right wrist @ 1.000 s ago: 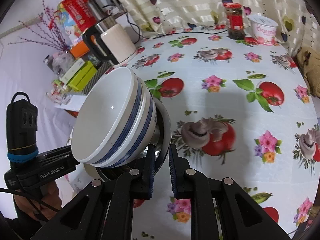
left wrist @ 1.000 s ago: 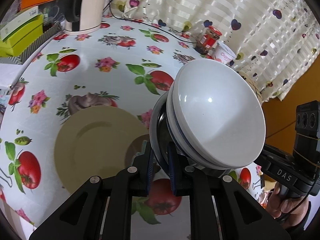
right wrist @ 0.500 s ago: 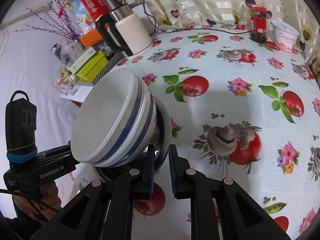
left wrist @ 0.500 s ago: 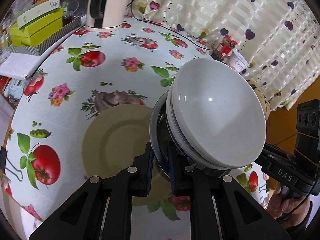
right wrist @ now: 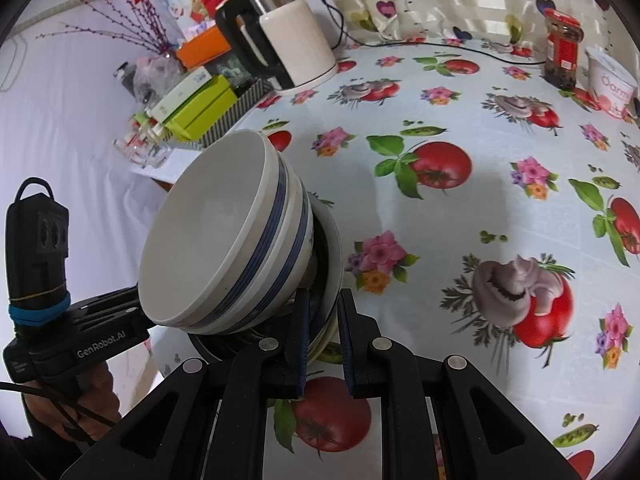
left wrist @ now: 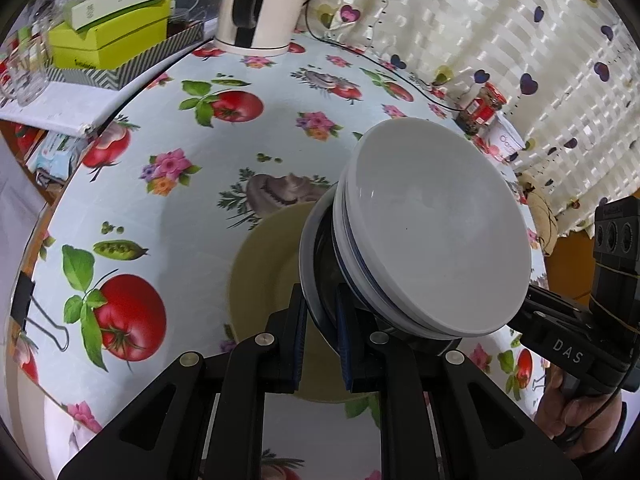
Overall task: Organize plates and bowls
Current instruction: 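Lower the steel bowl stack onto the beige plate stack with both tools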
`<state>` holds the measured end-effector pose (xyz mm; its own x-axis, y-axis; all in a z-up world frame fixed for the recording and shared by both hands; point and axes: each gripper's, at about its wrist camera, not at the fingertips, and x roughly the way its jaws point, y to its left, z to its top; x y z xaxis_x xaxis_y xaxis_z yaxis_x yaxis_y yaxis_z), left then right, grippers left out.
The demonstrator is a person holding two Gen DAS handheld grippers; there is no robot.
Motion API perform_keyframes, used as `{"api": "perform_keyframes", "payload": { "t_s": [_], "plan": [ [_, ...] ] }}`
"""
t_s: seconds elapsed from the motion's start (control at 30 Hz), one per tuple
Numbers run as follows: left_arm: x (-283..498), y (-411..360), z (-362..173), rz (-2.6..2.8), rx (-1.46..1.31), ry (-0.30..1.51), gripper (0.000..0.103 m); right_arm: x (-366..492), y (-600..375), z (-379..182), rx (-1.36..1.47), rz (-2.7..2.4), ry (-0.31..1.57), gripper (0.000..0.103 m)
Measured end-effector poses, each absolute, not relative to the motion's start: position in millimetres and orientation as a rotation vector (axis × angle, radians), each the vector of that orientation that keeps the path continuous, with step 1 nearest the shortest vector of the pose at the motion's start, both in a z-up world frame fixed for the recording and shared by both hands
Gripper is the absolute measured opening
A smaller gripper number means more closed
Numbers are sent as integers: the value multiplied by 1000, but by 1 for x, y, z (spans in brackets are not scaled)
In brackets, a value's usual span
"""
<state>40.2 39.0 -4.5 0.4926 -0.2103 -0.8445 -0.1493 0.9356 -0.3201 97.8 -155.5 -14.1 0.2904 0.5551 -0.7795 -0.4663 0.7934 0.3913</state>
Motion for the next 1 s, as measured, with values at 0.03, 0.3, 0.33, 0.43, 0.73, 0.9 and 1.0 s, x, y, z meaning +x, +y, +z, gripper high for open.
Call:
{"api": "perform_keyframes", "payload": {
  "t_s": [0.03, 0.3, 0.33, 0.43, 0.73, 0.9, 1.0],
  "plan": [
    [40, 41, -6, -35, -378, 1064, 15, 98, -153, -15, 93, 685, 1083, 14],
    [35, 49, -13, -11, -387, 1077, 14, 99, -139, -26, 81, 704, 1116, 14],
    [35, 50, -13, -9, -388, 1079, 14, 99, -138, -28, 80, 705, 1119, 14],
    [35, 52, -15, -3, -392, 1081, 14, 100, -135, -31, 78, 710, 1129, 14],
    [34, 58, -17, 14, -404, 1093, 15, 101, -127, -30, 60, 721, 1130, 14],
    [33, 60, -19, 14, -418, 1093, 15, 102, -124, -29, 51, 727, 1129, 14],
    [33, 59, -19, 17, -411, 1085, 15, 102, -124, -29, 51, 730, 1131, 16]
  ]
}}
